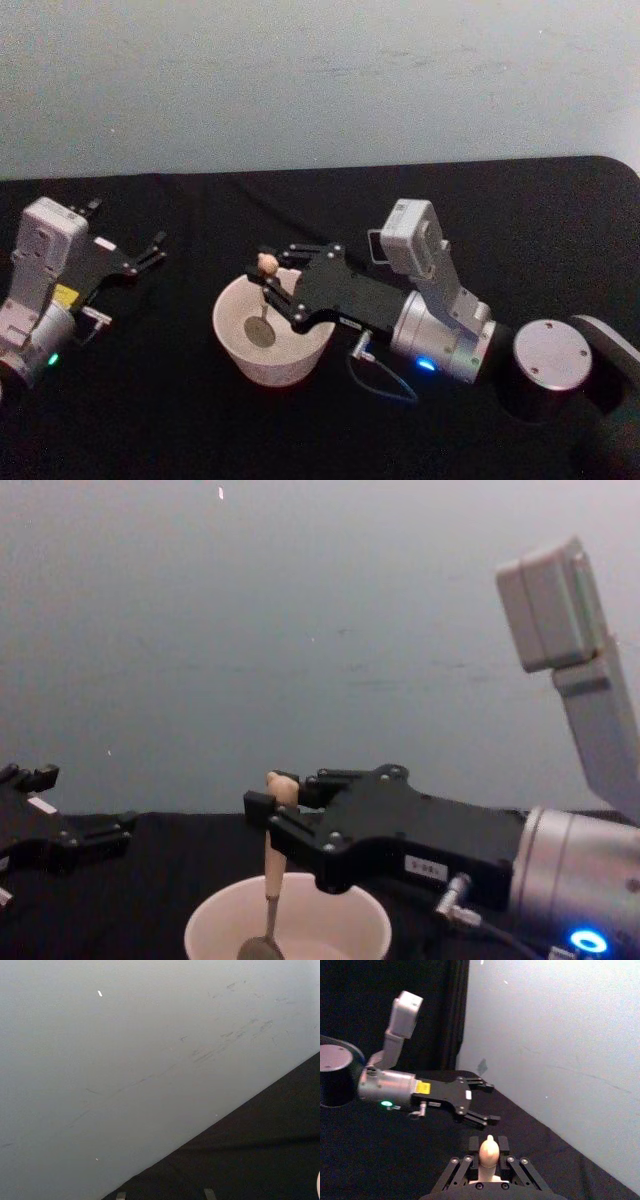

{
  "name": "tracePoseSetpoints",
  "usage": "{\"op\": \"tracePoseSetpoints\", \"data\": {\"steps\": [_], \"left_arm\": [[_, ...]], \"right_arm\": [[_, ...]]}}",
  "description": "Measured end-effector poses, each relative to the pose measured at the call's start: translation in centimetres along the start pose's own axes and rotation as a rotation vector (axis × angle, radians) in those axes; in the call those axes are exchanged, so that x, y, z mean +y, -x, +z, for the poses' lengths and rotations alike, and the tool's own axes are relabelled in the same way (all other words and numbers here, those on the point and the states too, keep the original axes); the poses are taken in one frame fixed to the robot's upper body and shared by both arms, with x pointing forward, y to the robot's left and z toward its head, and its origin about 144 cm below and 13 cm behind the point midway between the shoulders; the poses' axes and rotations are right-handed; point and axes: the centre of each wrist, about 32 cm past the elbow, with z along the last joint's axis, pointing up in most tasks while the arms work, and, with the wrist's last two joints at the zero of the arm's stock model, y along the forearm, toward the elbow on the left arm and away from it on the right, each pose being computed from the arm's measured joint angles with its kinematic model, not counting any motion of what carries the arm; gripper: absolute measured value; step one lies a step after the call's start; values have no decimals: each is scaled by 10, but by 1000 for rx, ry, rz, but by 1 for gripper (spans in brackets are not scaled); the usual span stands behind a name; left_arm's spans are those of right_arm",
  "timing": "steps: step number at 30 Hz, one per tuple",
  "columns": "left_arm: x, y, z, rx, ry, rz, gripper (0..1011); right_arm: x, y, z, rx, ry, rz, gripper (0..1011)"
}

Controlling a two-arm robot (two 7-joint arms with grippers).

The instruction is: Pick up the stirring spoon with one hand, stir inside the cup, then place it back in its original position.

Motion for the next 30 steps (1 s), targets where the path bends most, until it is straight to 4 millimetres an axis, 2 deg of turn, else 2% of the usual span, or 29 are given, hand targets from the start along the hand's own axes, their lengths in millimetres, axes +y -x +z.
{"op": "tracePoseSetpoints", "data": {"steps": [7, 14, 30], "left_arm": [[0, 0, 0, 0, 0, 0, 1001], [0, 0, 0, 0, 0, 0, 1001], [0, 0, 0, 0, 0, 0, 1001]], "right_arm": [[9, -9, -3, -9, 11, -51, 214], [7, -17, -6, -17, 23, -89, 214], [4, -18, -5, -18, 26, -97, 214]]}}
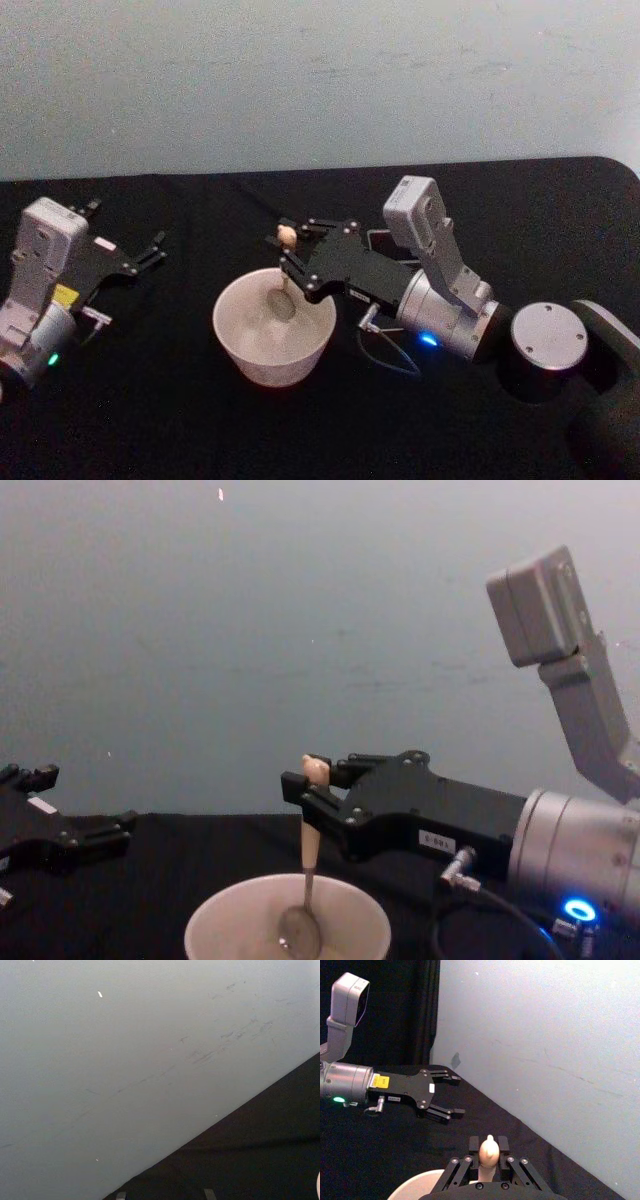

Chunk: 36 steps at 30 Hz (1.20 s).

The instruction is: Pick up the stirring spoon with one hand, stir inside the cup, then place it back in its original position.

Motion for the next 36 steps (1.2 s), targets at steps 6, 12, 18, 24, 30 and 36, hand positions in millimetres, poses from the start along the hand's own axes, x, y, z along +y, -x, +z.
{"op": "tracePoseSetpoints", "data": {"steps": [6, 12, 18, 24, 30, 36], "left_arm": [[0, 0, 0, 0, 0, 0, 1001], [0, 0, 0, 0, 0, 0, 1001], [0, 0, 0, 0, 0, 0, 1001], [0, 0, 0, 0, 0, 0, 1001], [0, 0, 0, 0, 0, 0, 1001], [0, 0, 0, 0, 0, 0, 1001]], "right_arm": [[-1, 0, 2, -2, -5, 3, 214], [-5, -1, 14, -4, -38, 13, 214], [-12, -4, 36, -3, -86, 21, 214], [-20, -9, 56, -16, -115, 17, 214], [-35, -20, 78, -25, -139, -23, 214], [-52, -33, 92, -29, -162, -89, 214]]}}
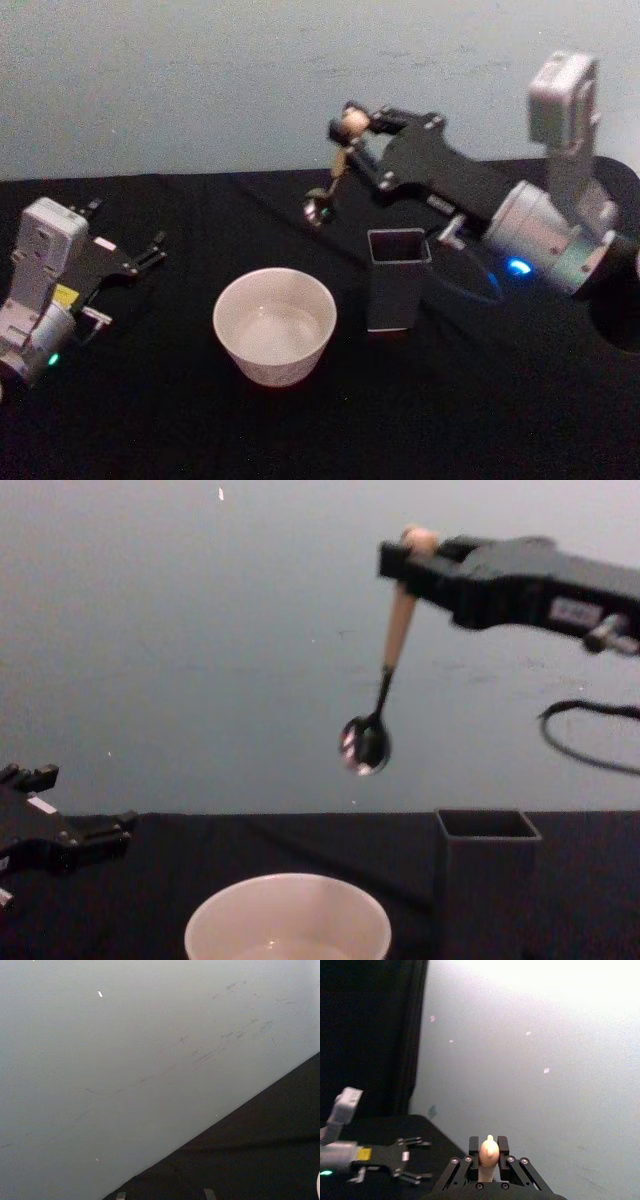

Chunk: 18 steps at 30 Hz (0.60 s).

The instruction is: Pick up the stirring spoon with one hand, stir inside the cup, then place it back in its original position.

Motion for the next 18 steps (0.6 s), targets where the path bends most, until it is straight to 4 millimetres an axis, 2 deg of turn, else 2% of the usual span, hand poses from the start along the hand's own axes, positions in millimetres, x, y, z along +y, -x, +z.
{"op": "tracePoseSetpoints", "data": {"steps": [8, 18], "left_arm": [[0, 0, 0, 0, 0, 0, 1001], [0, 0, 0, 0, 0, 0, 1001]], "right_arm": [[-19, -11, 9, -16, 4, -63, 214], [-36, -7, 4, 2, 86, -121, 214]]}}
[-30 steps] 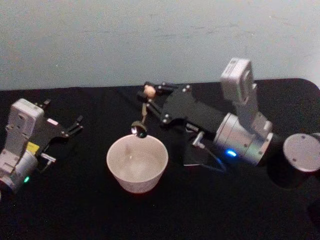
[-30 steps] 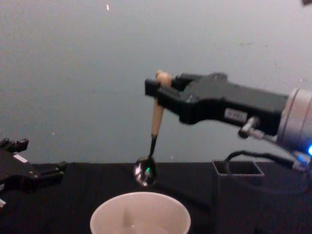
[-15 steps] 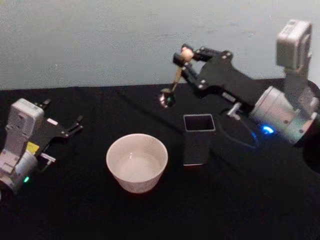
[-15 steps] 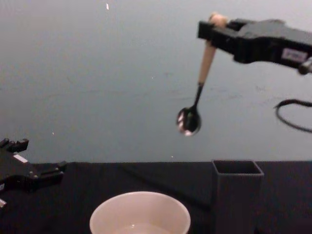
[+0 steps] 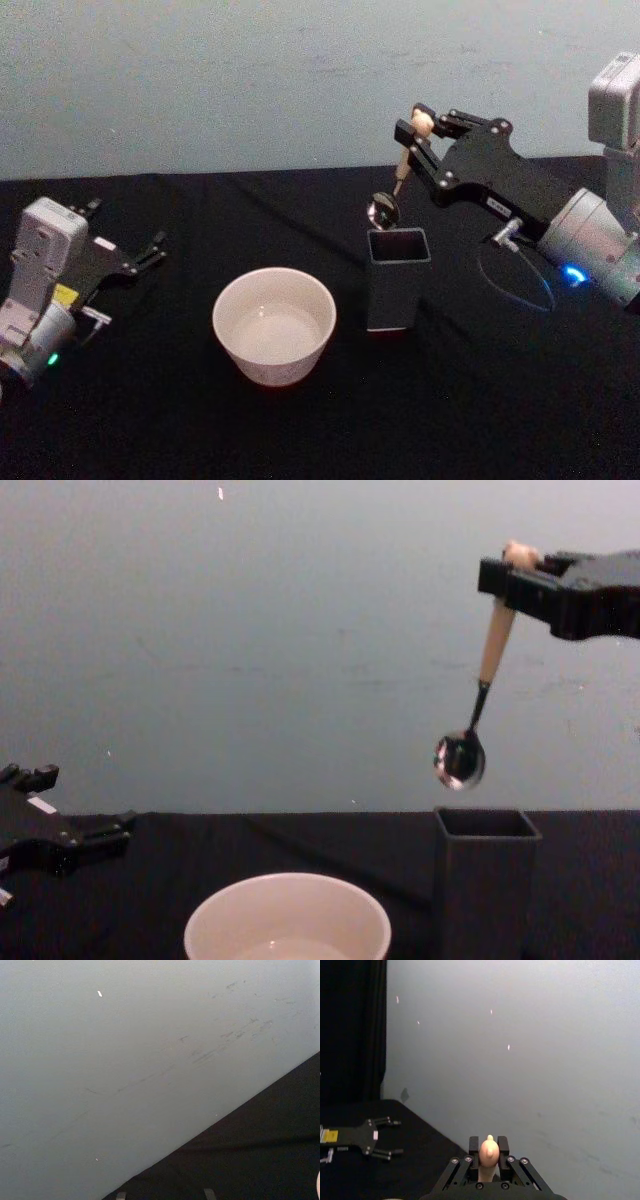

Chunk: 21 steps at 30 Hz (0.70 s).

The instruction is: Pick up the stirring spoon with one hand, stir inside the cup, then place it back in its original position.

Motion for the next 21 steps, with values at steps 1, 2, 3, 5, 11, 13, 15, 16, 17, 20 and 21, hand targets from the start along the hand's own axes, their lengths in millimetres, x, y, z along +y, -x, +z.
{"op": "tracePoseSetpoints", "data": {"steps": [1, 2, 3, 5, 11, 13, 15, 16, 17, 20, 21], "left_arm": [[0, 0, 0, 0, 0, 0, 1001], [0, 0, 0, 0, 0, 0, 1001], [0, 0, 0, 0, 0, 0, 1001], [0, 0, 0, 0, 0, 0, 1001], [0, 0, 0, 0, 0, 0, 1001], [0, 0, 0, 0, 0, 0, 1001], [0, 0, 0, 0, 0, 0, 1001], [0, 0, 0, 0, 0, 0, 1001], [0, 0, 0, 0, 0, 0, 1001], [0, 0, 0, 0, 0, 0, 1001], [0, 0, 0, 0, 0, 0, 1001]], "right_arm": [[-1, 0, -1, 3, 6, -2, 214], [-2, 1, -1, 5, 12, -5, 214], [-4, 2, -2, 9, 23, -8, 214], [-6, 2, -3, 12, 31, -11, 214], [-11, 3, -5, 19, 55, -19, 215], [-12, 3, -6, 22, 65, -19, 215], [-13, 3, -7, 24, 70, -19, 214], [-13, 3, -8, 28, 77, -19, 214], [-13, 3, -8, 31, 81, -19, 214], [-13, 4, -11, 49, 99, -16, 214], [-13, 5, -12, 55, 105, -15, 214]]}}
